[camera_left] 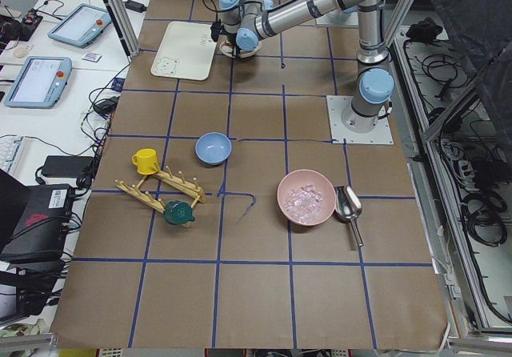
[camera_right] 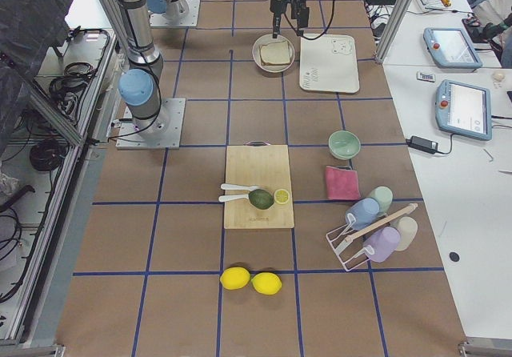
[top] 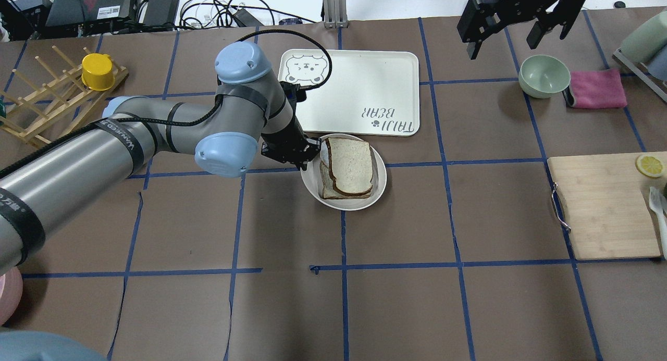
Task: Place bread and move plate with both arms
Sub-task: 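Slide the plate with the left gripper onto the bear-printed tray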
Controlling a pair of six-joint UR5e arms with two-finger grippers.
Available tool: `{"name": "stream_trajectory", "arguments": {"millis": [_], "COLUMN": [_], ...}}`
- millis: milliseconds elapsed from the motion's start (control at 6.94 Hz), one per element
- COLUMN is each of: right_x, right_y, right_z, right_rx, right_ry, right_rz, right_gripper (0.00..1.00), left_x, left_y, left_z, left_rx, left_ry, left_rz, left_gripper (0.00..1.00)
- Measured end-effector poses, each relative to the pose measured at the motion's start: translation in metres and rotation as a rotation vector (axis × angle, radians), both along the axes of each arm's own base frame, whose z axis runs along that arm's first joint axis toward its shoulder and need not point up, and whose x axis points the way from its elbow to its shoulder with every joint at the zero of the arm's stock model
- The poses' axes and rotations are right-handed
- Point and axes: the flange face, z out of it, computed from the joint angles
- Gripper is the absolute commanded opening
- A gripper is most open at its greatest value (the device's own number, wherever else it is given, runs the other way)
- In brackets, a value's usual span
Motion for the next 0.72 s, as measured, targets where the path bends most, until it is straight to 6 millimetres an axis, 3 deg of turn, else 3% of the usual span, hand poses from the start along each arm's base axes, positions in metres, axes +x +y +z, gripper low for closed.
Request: {"name": "stream_trajectory", "arguments": {"millis": [288,721], "right_x": [0.000,0.000], "right_y": [0.000,0.000], "right_z": [-0.001,-0.002], "right_rx": [0.001,0.002], "right_ry": [0.000,0.000], "right_rz": [0.000,0.000], "right_gripper": [1.00,1.00], "left_x": [0.021,0.027], "left_y": [-0.031,-0.097], "left_z": [0.035,0.048], "left_rx": [-0.018,-0.076], "left_ry": [0.063,0.168], "left_rz": [0.020,0.035], "left_gripper": [0.00,0.00]}}
